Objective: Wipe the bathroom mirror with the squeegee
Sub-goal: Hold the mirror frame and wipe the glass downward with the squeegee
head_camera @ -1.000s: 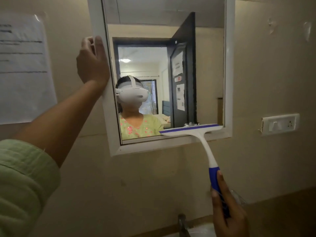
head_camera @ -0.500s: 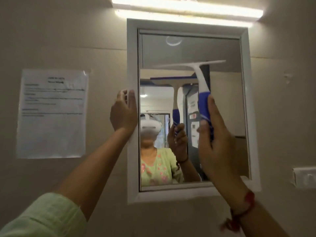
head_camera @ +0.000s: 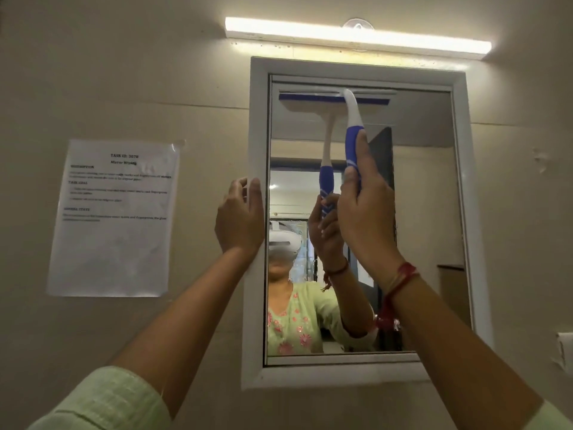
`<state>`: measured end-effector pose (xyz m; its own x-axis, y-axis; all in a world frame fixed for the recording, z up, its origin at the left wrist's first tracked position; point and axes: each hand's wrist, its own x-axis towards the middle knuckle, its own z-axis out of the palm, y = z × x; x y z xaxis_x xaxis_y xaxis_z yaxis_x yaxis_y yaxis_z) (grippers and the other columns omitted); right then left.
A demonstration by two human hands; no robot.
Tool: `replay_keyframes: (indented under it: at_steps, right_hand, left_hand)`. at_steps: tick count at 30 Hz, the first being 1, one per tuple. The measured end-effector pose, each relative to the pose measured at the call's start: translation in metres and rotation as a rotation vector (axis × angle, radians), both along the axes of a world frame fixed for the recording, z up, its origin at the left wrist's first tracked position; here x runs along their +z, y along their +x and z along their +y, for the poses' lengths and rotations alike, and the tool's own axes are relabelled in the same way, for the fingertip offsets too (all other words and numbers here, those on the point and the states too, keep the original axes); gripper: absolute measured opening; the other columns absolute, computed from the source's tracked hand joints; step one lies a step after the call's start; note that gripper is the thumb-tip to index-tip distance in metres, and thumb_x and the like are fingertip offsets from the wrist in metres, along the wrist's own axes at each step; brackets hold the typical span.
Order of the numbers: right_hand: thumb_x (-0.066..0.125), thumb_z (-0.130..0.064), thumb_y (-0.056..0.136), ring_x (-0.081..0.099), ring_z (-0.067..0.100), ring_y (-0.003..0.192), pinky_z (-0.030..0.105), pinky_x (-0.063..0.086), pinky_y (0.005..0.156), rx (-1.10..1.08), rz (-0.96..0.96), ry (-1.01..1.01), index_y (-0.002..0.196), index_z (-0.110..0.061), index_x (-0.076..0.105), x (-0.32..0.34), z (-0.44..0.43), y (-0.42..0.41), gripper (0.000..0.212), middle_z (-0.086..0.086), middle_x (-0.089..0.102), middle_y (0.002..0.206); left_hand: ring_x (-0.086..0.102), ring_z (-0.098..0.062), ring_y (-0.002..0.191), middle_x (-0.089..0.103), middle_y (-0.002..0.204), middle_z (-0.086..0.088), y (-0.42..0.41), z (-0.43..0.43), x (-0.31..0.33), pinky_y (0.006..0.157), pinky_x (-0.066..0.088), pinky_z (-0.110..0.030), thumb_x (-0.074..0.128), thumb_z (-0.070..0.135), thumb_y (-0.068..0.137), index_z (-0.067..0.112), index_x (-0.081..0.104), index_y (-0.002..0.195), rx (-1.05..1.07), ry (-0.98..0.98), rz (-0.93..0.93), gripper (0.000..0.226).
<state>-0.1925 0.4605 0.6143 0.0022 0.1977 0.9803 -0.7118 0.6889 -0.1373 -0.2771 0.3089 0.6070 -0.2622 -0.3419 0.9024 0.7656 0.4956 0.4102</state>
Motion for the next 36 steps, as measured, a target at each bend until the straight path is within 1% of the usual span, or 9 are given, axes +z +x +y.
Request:
replay_keyframes:
  at_steps: [2,5,10,14,17,19,27,32,36]
  right_hand:
    - [0.037,-0.017,0.100,0.055,0.011,0.063,0.028,0.055,0.060,-0.027,0.028,0.030,0.147,-0.019,0.021,0.001,-0.003,-0.001,0.050,-0.010,0.045,0.072]
    - [0.039,-0.015,0.099,0.051,0.003,0.064,0.010,0.045,0.060,-0.070,0.057,0.049,0.147,-0.016,0.020,0.003,-0.008,-0.003,0.051,-0.007,0.048,0.083]
    - [0.039,-0.015,0.100,0.057,0.007,0.071,0.015,0.050,0.065,-0.057,0.021,0.032,0.147,-0.017,0.018,0.006,-0.011,-0.003,0.052,-0.003,0.052,0.088]
    - [0.040,-0.013,0.099,0.047,0.000,0.065,0.006,0.040,0.063,-0.116,0.031,0.048,0.147,-0.015,0.016,0.007,-0.009,-0.006,0.054,-0.003,0.049,0.087]
    - [0.041,-0.013,0.099,0.047,0.002,0.066,0.008,0.040,0.062,-0.129,0.024,0.060,0.147,-0.013,0.015,0.008,-0.009,-0.006,0.055,-0.001,0.050,0.084]
    - [0.041,-0.014,0.099,0.051,0.006,0.068,0.014,0.044,0.063,-0.138,0.020,0.066,0.147,-0.013,0.014,0.008,-0.010,-0.005,0.056,0.001,0.051,0.083]
    - [0.043,-0.013,0.098,0.057,0.013,0.070,0.028,0.054,0.068,-0.211,0.035,0.061,0.147,-0.012,0.017,0.008,-0.009,-0.002,0.056,0.013,0.063,0.086]
    - [0.045,-0.013,0.097,0.060,0.015,0.070,0.029,0.055,0.071,-0.219,0.039,0.058,0.147,-0.012,0.017,0.012,-0.008,0.000,0.058,0.012,0.064,0.087]
    - [0.043,-0.015,0.097,0.056,0.011,0.068,0.024,0.051,0.066,-0.225,0.040,0.051,0.147,-0.013,0.018,0.009,-0.011,-0.004,0.056,0.005,0.058,0.082]
  left_hand:
    - [0.061,-0.023,0.094,0.067,0.105,-0.009,0.000,0.000,0.000,0.075,0.047,-0.032,0.034,0.044,0.098,0.012,0.055,0.117,-0.002,0.004,0.000,0.043]
    - [0.061,-0.024,0.096,0.066,0.106,-0.010,0.000,0.000,0.000,0.080,0.051,-0.038,0.033,0.045,0.098,0.011,0.054,0.119,-0.002,0.002,0.001,0.045]
    - [0.062,-0.024,0.096,0.066,0.106,-0.011,0.000,0.000,0.000,0.078,0.050,-0.036,0.034,0.045,0.098,0.010,0.054,0.120,-0.005,0.001,0.004,0.046]
    - [0.062,-0.024,0.093,0.066,0.104,-0.011,-0.002,0.000,0.000,0.073,0.047,-0.030,0.034,0.044,0.098,0.010,0.054,0.118,-0.012,-0.001,0.009,0.044]
    - [0.062,-0.024,0.091,0.066,0.102,-0.010,-0.002,0.000,0.000,0.073,0.048,-0.031,0.034,0.044,0.098,0.012,0.055,0.116,-0.009,0.004,0.009,0.042]
    - [0.062,-0.024,0.091,0.066,0.102,-0.010,-0.003,0.000,0.000,0.075,0.050,-0.034,0.034,0.045,0.098,0.012,0.055,0.116,-0.011,0.007,0.005,0.042]
    - [0.062,-0.023,0.094,0.066,0.106,-0.010,-0.002,0.001,0.000,0.075,0.048,-0.031,0.033,0.046,0.098,0.011,0.053,0.120,-0.006,0.007,-0.008,0.046]
    - [0.062,-0.024,0.093,0.066,0.104,-0.009,0.001,0.000,0.000,0.077,0.051,-0.036,0.033,0.045,0.098,0.013,0.054,0.118,-0.006,0.012,-0.016,0.043]
    - [0.062,-0.024,0.094,0.066,0.105,-0.011,0.003,0.000,0.000,0.077,0.051,-0.035,0.033,0.045,0.098,0.012,0.053,0.120,-0.013,0.008,-0.019,0.045]
